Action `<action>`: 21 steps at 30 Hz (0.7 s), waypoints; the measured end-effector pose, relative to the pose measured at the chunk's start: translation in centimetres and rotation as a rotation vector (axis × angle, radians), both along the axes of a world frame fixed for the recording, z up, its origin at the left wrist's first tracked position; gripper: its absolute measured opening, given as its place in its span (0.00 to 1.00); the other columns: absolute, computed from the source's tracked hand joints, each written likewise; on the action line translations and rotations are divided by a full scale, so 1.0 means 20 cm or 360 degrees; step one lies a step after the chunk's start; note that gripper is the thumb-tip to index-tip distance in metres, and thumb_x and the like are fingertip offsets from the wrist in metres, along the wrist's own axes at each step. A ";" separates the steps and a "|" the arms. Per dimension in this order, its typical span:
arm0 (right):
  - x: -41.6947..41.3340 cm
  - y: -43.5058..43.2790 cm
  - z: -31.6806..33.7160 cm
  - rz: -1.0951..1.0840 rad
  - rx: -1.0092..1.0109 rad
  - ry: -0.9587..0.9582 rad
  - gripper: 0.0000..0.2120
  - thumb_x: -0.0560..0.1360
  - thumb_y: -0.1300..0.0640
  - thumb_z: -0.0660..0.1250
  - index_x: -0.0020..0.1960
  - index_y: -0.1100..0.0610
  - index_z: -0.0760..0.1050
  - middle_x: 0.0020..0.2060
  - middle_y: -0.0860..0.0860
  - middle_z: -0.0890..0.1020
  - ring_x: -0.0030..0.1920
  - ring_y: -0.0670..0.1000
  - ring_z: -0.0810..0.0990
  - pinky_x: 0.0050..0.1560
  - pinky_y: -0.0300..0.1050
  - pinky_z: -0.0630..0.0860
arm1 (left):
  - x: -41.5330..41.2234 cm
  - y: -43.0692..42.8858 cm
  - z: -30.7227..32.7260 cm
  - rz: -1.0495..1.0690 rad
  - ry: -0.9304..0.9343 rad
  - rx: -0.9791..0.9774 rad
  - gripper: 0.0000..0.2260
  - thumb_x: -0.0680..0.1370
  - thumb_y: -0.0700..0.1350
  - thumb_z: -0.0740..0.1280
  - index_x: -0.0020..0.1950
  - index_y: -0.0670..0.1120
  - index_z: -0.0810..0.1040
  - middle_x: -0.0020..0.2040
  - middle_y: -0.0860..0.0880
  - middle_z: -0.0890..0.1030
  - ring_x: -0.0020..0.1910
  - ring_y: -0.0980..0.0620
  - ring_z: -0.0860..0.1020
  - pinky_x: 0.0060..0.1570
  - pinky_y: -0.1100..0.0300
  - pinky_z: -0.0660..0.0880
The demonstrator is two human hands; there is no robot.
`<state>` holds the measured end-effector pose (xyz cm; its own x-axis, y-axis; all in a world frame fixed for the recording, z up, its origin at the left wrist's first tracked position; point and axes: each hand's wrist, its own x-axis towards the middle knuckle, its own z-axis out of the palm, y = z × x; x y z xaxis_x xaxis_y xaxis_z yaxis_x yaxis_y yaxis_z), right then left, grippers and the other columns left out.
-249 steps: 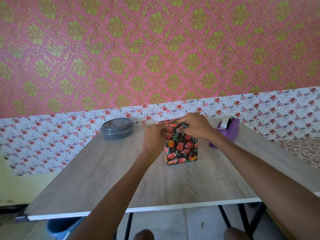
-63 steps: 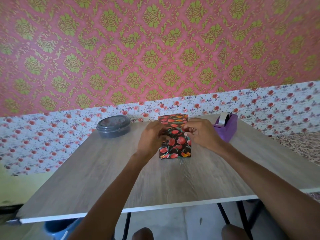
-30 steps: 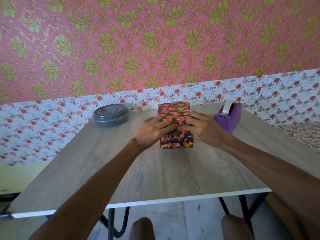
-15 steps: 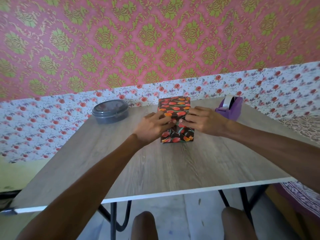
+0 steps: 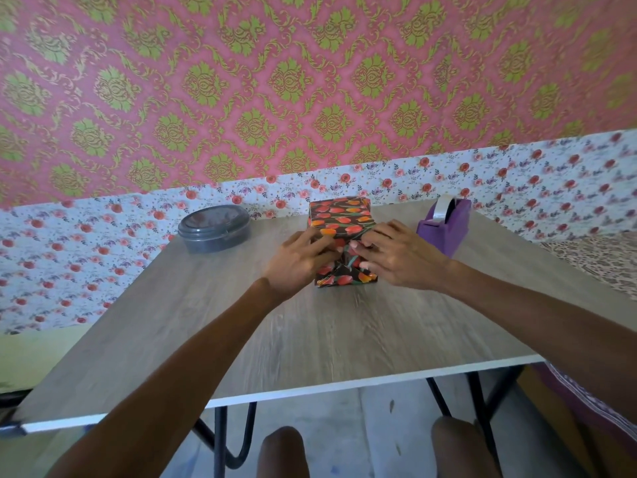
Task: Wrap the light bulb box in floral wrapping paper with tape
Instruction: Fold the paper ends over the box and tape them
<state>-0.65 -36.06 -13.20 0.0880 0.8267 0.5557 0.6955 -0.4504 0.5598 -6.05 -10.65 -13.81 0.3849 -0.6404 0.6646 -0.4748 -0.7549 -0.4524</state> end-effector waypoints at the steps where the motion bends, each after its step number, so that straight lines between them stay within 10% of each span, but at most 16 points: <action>1: -0.01 0.02 -0.01 0.0009 0.0166 0.0120 0.15 0.81 0.50 0.62 0.61 0.58 0.79 0.48 0.53 0.76 0.50 0.55 0.73 0.47 0.54 0.73 | -0.01 -0.01 0.01 0.0002 0.0059 -0.0094 0.06 0.75 0.45 0.73 0.50 0.47 0.84 0.54 0.49 0.80 0.52 0.49 0.70 0.43 0.53 0.75; 5: -0.05 0.14 -0.07 0.0019 0.1031 0.0666 0.11 0.70 0.49 0.76 0.41 0.57 0.82 0.46 0.51 0.74 0.47 0.52 0.71 0.41 0.52 0.74 | 0.01 -0.09 0.03 0.0112 0.0318 -0.0698 0.07 0.72 0.51 0.75 0.42 0.48 0.85 0.49 0.51 0.79 0.47 0.53 0.67 0.37 0.62 0.64; 9: -0.05 0.20 -0.12 -0.0219 0.1594 0.0963 0.29 0.61 0.42 0.81 0.54 0.54 0.72 0.57 0.53 0.70 0.57 0.54 0.72 0.53 0.49 0.74 | 0.01 -0.12 0.04 0.0140 0.0435 -0.0888 0.09 0.68 0.48 0.79 0.43 0.47 0.83 0.51 0.50 0.78 0.49 0.51 0.68 0.41 0.57 0.71; 17: -0.04 0.21 -0.07 -0.0344 0.1493 0.1401 0.43 0.60 0.47 0.83 0.71 0.55 0.68 0.54 0.52 0.83 0.49 0.43 0.78 0.50 0.36 0.75 | 0.06 -0.11 0.04 0.0295 0.0757 -0.1440 0.31 0.66 0.54 0.80 0.66 0.54 0.75 0.72 0.47 0.62 0.71 0.46 0.63 0.68 0.52 0.64; 21: -0.05 0.25 -0.10 -0.0350 0.1544 0.1345 0.43 0.62 0.46 0.82 0.71 0.54 0.67 0.59 0.51 0.81 0.56 0.49 0.80 0.57 0.44 0.78 | 0.07 -0.09 -0.02 0.0208 0.1198 -0.1802 0.36 0.67 0.54 0.79 0.72 0.55 0.68 0.69 0.51 0.74 0.67 0.48 0.74 0.66 0.46 0.73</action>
